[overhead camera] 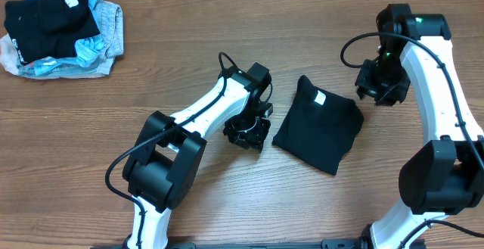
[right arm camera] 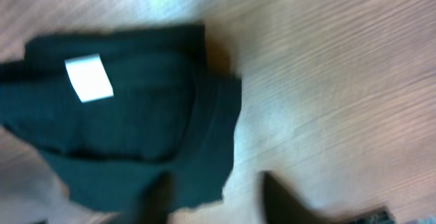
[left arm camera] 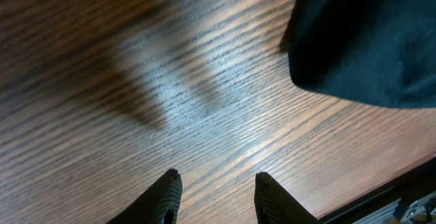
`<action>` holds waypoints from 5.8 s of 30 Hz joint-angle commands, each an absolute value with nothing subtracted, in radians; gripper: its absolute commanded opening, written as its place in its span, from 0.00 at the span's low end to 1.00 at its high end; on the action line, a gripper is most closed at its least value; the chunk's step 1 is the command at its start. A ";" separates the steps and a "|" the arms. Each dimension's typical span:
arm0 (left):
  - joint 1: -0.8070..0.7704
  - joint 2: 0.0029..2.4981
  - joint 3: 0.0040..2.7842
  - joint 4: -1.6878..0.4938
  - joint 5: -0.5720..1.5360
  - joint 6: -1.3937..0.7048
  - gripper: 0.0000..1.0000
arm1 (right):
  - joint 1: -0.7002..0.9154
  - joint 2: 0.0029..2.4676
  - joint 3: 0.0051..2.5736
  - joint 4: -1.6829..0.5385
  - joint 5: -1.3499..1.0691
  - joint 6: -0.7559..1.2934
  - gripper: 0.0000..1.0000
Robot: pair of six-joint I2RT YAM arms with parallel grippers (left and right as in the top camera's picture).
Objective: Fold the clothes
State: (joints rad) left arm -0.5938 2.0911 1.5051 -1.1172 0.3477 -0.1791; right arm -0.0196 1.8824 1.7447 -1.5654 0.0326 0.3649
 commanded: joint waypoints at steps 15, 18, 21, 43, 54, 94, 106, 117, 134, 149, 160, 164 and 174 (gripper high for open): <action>-0.589 2.067 1.509 -1.106 0.360 -0.157 0.39 | 0.123 1.882 1.188 -1.135 -0.271 0.324 0.13; -0.589 2.067 1.509 -1.105 0.360 -0.157 0.39 | 0.123 1.882 1.180 -1.015 -0.264 0.350 0.11; -0.589 2.067 1.509 -1.105 0.360 -0.157 0.39 | 0.123 1.882 1.186 -0.876 -0.266 0.353 0.16; -0.464 2.067 1.653 -1.001 0.358 -0.133 1.00 | 0.000 1.882 1.722 -1.209 -0.122 0.349 1.00; -0.404 2.110 1.687 -0.595 0.604 -0.017 1.00 | -0.320 1.882 1.772 -1.189 -0.124 0.349 1.00; -0.513 2.340 1.687 -0.493 0.751 -0.187 0.64 | -0.375 1.882 1.772 -1.198 -0.124 0.348 1.00; -0.490 2.339 1.691 -0.496 0.725 -0.194 0.04 | -0.375 1.882 1.772 -1.198 -0.124 0.348 1.00; -0.301 2.339 1.829 -0.715 0.659 -0.186 0.04 | -0.375 1.882 1.772 -1.198 -0.124 0.348 1.00; 0.027 2.339 2.030 -0.990 0.202 -0.065 0.04 | -0.375 1.882 1.772 -1.198 -0.124 0.349 1.00; 0.142 2.339 2.513 -1.168 0.096 0.004 0.04 | -0.375 1.882 1.772 -1.198 -0.124 0.348 1.00; 0.223 2.339 2.695 -1.127 0.096 0.054 0.04 | -0.375 1.882 1.772 -1.198 -0.124 0.348 1.00; 0.278 2.339 2.696 -1.086 0.097 0.069 0.04 | -0.375 1.882 1.772 -1.198 -0.124 0.348 1.00; 0.428 2.340 2.689 -1.037 0.102 0.068 0.05 | -0.375 1.882 1.772 -1.198 -0.124 0.348 1.00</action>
State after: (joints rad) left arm 0.3977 2.3402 2.6606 -1.0527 0.1108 0.0410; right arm -0.3752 1.8828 1.7512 -1.1984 -0.1265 0.3435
